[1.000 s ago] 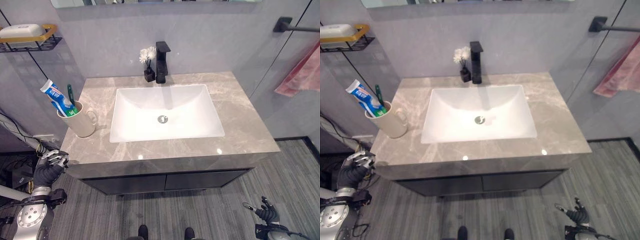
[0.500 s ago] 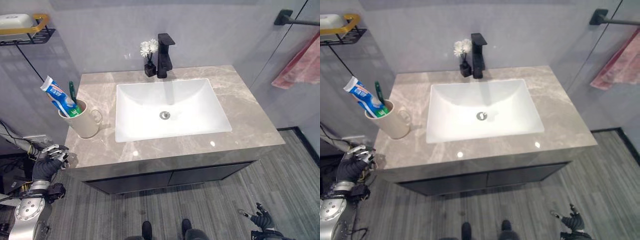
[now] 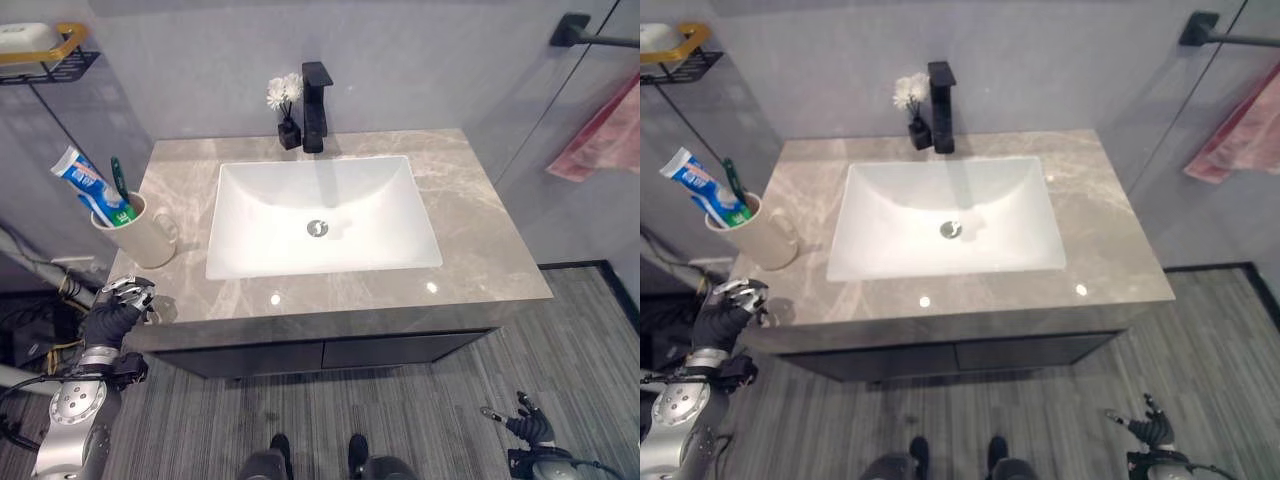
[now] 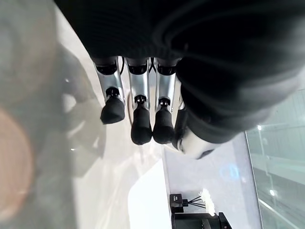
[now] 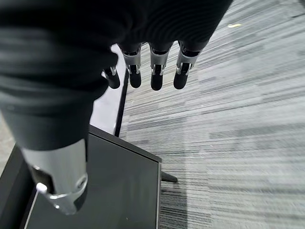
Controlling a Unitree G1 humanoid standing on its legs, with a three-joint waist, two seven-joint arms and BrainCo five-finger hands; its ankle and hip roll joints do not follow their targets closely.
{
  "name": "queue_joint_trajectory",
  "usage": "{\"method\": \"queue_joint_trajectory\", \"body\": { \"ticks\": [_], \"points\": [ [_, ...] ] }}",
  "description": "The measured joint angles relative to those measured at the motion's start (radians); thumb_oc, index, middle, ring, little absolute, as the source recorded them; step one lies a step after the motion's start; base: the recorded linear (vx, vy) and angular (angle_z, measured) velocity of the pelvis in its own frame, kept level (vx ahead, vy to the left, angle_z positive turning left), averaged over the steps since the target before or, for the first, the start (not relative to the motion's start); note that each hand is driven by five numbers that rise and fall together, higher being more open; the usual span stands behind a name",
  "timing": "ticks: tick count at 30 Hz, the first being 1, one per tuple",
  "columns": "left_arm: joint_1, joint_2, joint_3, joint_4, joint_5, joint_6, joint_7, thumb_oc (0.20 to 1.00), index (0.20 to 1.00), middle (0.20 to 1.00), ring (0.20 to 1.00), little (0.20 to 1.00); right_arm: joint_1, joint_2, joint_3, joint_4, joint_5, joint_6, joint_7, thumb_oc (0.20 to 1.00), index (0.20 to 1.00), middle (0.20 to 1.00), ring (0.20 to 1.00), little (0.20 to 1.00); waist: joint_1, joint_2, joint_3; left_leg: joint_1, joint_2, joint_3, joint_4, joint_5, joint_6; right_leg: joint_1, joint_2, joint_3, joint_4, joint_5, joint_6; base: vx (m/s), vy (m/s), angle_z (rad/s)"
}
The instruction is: Put brush and paste in cup on sink, flatten towel.
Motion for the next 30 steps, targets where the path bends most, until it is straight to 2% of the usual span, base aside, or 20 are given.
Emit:
{"method": "queue_joint_trajectory", "body": {
  "ticks": [1, 3, 4, 5, 7, 8, 9, 10, 11, 12, 15, 16, 18, 22, 26, 28, 29, 30],
  "points": [
    [0.002, -0.004, -0.003, 0.0, -0.011, 0.0, -0.002, 0.2, 0.2, 0.2, 0.2, 0.2, 0.001, 0.0, -0.012, 0.0, -0.003, 0.0, -0.003, 1.0, 1.0, 1.0, 1.0, 1.0, -0.004, 0.004, -0.003, 0.013, 0.031, 0.041, -0.052, -0.03, 0.044, 0.01, 0.004, -0.01, -0.027, 0.003, -0.007, 0.11, 0.053, 0.28],
    [0.002, -0.007, -0.003, 0.0, -0.018, 0.0, -0.002, 0.2, 0.2, 0.2, 0.2, 0.2, 0.002, 0.003, -0.021, 0.001, -0.004, 0.0, -0.004, 1.0, 1.0, 1.0, 1.0, 1.0, -0.003, 0.006, -0.005, 0.055, 0.077, 0.062, -0.173, -0.046, 0.068, 0.006, 0.016, -0.012, -0.039, 0.004, -0.014, 0.16, 0.174, 0.19],
    [-0.02, -0.011, -0.021, 0.019, -0.019, -0.001, 0.002, 0.2, 0.2, 0.2, 0.2, 0.2, 0.006, 0.007, -0.034, 0.013, -0.012, 0.0, -0.013, 1.0, 1.0, 1.0, 1.0, 1.0, -0.015, 0.016, -0.006, 0.061, 0.154, -0.016, -0.251, -0.03, 0.031, 0.011, 0.027, 0.004, -0.039, 0.011, 0.005, 0.25, 0.356, 0.17],
    [-0.023, -0.019, -0.038, 0.026, -0.019, 0.0, 0.005, 0.2, 0.2, 0.2, 0.2, 0.2, 0.004, 0.01, -0.032, 0.034, -0.013, 0.002, -0.026, 1.0, 1.0, 1.0, 1.0, 1.0, -0.014, 0.018, -0.005, 0.086, 0.235, -0.019, -0.343, -0.024, 0.021, 0.009, 0.039, 0.022, -0.027, 0.005, -0.006, 0.21, 0.333, 0.03],
    [-0.014, -0.026, -0.04, 0.026, -0.019, 0.0, 0.008, 0.2, 0.2, 0.2, 0.2, 0.2, -0.001, 0.002, -0.031, 0.034, -0.013, 0.001, -0.029, 1.0, 1.0, 1.0, 1.0, 1.0, -0.012, 0.037, -0.015, 0.117, 0.258, -0.008, -0.399, -0.017, 0.01, 0.012, 0.044, 0.045, -0.04, 0.02, 0.032, 0.17, 0.318, -0.38],
    [-0.008, -0.026, -0.038, 0.025, -0.019, 0.0, 0.01, 0.2, 0.2, 0.2, 0.2, 0.2, -0.011, -0.001, -0.032, 0.035, -0.014, 0.001, -0.031, 1.0, 1.0, 1.0, 1.0, 1.0, -0.011, 0.053, -0.02, 0.134, 0.249, -0.012, -0.421, -0.017, 0.01, 0.022, 0.047, 0.06, -0.051, 0.03, 0.048, 0.08, 0.19, -0.82],
    [0.003, -0.03, -0.034, 0.026, -0.019, 0.0, 0.01, 0.2, 0.2, 0.2, 0.2, 0.2, -0.026, -0.009, -0.036, 0.037, -0.021, 0.002, -0.045, 1.0, 1.0, 1.0, 1.0, 1.0, -0.006, 0.083, -0.021, 0.205, 0.194, -0.012, -0.449, -0.013, 0.016, 0.056, 0.045, 0.093, -0.097, 0.059, 0.065, 0.09, 0.261, -0.83],
    [0.011, -0.04, -0.034, 0.02, -0.019, 0.0, 0.01, 0.2, 0.2, 0.2, 0.2, 0.2, -0.022, -0.024, -0.035, 0.032, -0.029, 0.002, -0.046, 1.0, 1.0, 1.0, 1.0, 1.0, -0.01, 0.11, -0.029, 0.223, 0.179, -0.013, -0.446, -0.005, 0.029, 0.069, 0.06, 0.097, -0.114, 0.065, 0.075, 0.07, 0.254, -0.74],
    [0.015, -0.042, -0.029, 0.017, -0.019, -0.004, 0.009, 0.2, 0.2, 0.2, 0.2, 0.2, -0.019, -0.016, -0.034, 0.037, -0.032, 0.003, -0.048, 1.0, 1.0, 1.0, 1.0, 1.0, -0.018, 0.13, -0.041, 0.235, 0.17, -0.013, -0.445, 0.004, 0.001, 0.082, 0.06, 0.103, -0.133, 0.069, 0.084, 0.07, 0.255, -0.33],
    [0.01, -0.049, -0.025, 0.025, -0.02, -0.002, 0.012, 0.2, 0.2, 0.2, 0.2, 0.2, -0.013, 0.011, -0.035, 0.022, -0.031, 0.01, -0.049, 1.0, 1.0, 1.0, 1.0, 1.0, -0.016, 0.115, -0.044, 0.25, 0.138, 0.008, -0.448, 0.004, 0.038, 0.08, 0.026, 0.106, -0.132, 0.08, 0.087, 0.05, 0.215, -0.29],
    [0.032, -0.041, -0.022, 0.021, -0.02, 0.0, 0.011, 0.2, 0.2, 0.2, 0.2, 0.2, 0.006, 0.067, -0.011, 0.0, -0.034, 0.014, -0.046, 1.0, 1.0, 1.0, 1.0, 1.0, -0.027, 0.076, -0.065, 0.254, 0.062, 0.057, -0.446, -0.021, 0.07, 0.076, -0.05, 0.108, -0.147, 0.085, 0.119, 0.04, 0.183, -0.32],
    [0.031, -0.041, -0.023, 0.021, -0.02, 0.0, 0.011, 0.2, 0.2, 0.2, 0.2, 0.2, 0.009, 0.076, 0.014, 0.0, -0.039, 0.02, -0.046, 1.0, 1.0, 1.0, 1.0, 1.0, -0.028, 0.073, -0.067, 0.255, 0.045, 0.064, -0.447, -0.03, 0.088, 0.073, -0.068, 0.11, -0.146, 0.087, 0.123, 0.03, 0.105, -0.17],
    [0.041, -0.047, -0.02, 0.018, -0.019, 0.0, 0.012, 0.2, 0.2, 0.2, 0.2, 0.2, 0.012, 0.09, 0.04, 0.001, -0.078, 0.033, -0.044, 1.0, 1.0, 1.0, 1.0, 1.0, -0.026, 0.068, -0.071, 0.265, 0.019, 0.079, -0.445, -0.034, 0.099, 0.078, -0.094, 0.106, -0.153, 0.091, 0.136, 0.03, 0.151, -0.17],
    [0.092, -0.042, 0.016, -0.008, -0.018, 0.0, 0.01, 0.2, 0.2, 0.2, 0.2, 0.2, 0.008, 0.089, 0.046, -0.008, -0.111, 0.037, -0.044, 1.0, 1.0, 1.0, 1.0, 1.0, -0.01, 0.056, -0.085, 0.271, 0.006, 0.112, -0.445, -0.043, 0.111, 0.074, -0.108, 0.111, -0.169, 0.102, 0.158, 0.01, 0.078, -0.21],
    [0.131, -0.04, 0.045, -0.05, -0.018, 0.0, 0.01, 0.2, 0.2, 0.2, 0.2, 0.2, -0.011, 0.086, 0.057, 0.004, -0.117, 0.037, -0.043, 1.0, 1.0, 1.0, 1.0, 1.0, 0.008, 0.042, -0.094, 0.273, 0.023, 0.123, -0.445, -0.043, 0.106, 0.066, -0.092, 0.108, -0.169, 0.105, 0.165, 0.0, 0.0, -0.07],
    [0.15, -0.038, 0.062, -0.065, -0.02, 0.0, 0.008, 0.2, 0.2, 0.2, 0.2, 0.2, -0.032, 0.08, 0.085, 0.017, -0.12, 0.038, -0.042, 1.0, 1.0, 1.0, 1.0, 1.0, 0.03, 0.042, -0.095, 0.276, 0.037, 0.148, -0.445, -0.044, 0.1, 0.051, -0.082, 0.08, -0.169, 0.123, 0.165, -0.04, -0.025, -0.39],
    [0.169, -0.037, 0.083, -0.078, -0.021, 0.0, 0.006, 0.2, 0.2, 0.2, 0.2, 0.2, -0.043, 0.079, 0.096, 0.023, -0.123, 0.038, -0.039, 1.0, 1.0, 1.0, 1.0, 1.0, 0.051, 0.038, -0.096, 0.277, 0.049, 0.172, -0.445, -0.046, 0.097, 0.04, -0.08, 0.045, -0.168, 0.137, 0.152, -0.04, -0.014, -0.46],
    [0.175, -0.036, 0.089, -0.083, -0.034, 0.0, 0.001, 0.2, 0.2, 0.2, 0.2, 0.2, -0.046, 0.075, 0.097, 0.015, -0.133, 0.038, -0.038, 1.0, 1.0, 1.0, 1.0, 1.0, 0.054, 0.04, -0.097, 0.273, 0.058, 0.174, -0.446, -0.044, 0.093, 0.034, -0.069, 0.014, -0.165, 0.148, 0.15, -0.01, 0.0, -0.34]
  ]
}}
